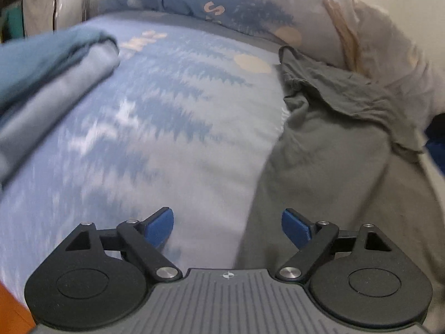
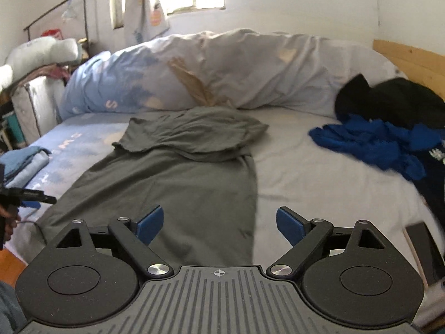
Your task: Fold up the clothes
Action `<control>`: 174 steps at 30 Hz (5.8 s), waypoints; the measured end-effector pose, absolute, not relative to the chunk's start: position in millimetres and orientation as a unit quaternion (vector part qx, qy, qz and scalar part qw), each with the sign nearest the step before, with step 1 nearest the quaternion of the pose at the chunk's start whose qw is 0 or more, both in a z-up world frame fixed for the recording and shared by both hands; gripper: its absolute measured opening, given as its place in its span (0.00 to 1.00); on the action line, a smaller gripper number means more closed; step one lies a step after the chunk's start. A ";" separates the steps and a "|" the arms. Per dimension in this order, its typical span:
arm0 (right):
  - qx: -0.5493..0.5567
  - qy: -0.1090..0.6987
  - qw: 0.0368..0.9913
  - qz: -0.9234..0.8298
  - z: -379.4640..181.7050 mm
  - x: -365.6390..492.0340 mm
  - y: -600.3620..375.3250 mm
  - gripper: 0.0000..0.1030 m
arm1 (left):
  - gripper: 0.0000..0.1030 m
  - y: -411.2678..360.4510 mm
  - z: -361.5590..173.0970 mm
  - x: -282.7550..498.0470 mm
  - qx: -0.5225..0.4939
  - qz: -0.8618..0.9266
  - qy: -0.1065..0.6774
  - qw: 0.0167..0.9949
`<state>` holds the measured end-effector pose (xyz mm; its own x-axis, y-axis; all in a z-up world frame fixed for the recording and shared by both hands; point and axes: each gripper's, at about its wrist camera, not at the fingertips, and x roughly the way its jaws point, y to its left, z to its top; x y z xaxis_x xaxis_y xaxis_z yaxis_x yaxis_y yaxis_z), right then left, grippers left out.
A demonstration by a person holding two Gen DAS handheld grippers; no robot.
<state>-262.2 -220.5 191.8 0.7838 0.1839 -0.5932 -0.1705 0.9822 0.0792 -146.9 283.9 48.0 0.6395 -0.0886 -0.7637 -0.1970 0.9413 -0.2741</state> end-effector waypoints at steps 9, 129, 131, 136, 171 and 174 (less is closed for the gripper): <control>0.027 0.315 0.934 0.163 171.5 -298.9 -200.9 0.88 | 0.86 297.6 41.7 -186.8 -0.252 -0.007 0.413 0.875; -0.461 0.251 0.839 0.141 1.2 -245.9 -147.3 0.27 | 0.06 267.5 129.9 -167.8 -0.429 -0.003 0.349 0.833; -0.462 0.263 0.834 0.149 2.7 -243.4 -149.1 0.14 | 0.06 265.4 129.6 -167.4 -0.425 -0.002 0.350 0.835; -0.471 0.284 0.814 0.187 16.6 -239.8 -153.4 0.05 | 0.06 265.7 140.4 -181.6 -0.420 -0.005 0.341 0.841; -0.546 0.274 0.743 0.273 249.4 -384.1 -181.2 0.03 | 0.06 252.8 224.3 -352.5 -0.427 -0.099 0.252 0.863; -0.537 0.276 0.749 0.273 272.3 -397.6 -180.9 0.03 | 0.06 252.1 234.1 -367.9 -0.432 -0.108 0.239 0.863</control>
<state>-397.6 -180.9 272.3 0.6987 0.1114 -0.7066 -0.7051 0.2742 -0.6540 -367.9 252.1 234.1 0.8629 -0.3924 -0.3185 -0.0196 0.6037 -0.7970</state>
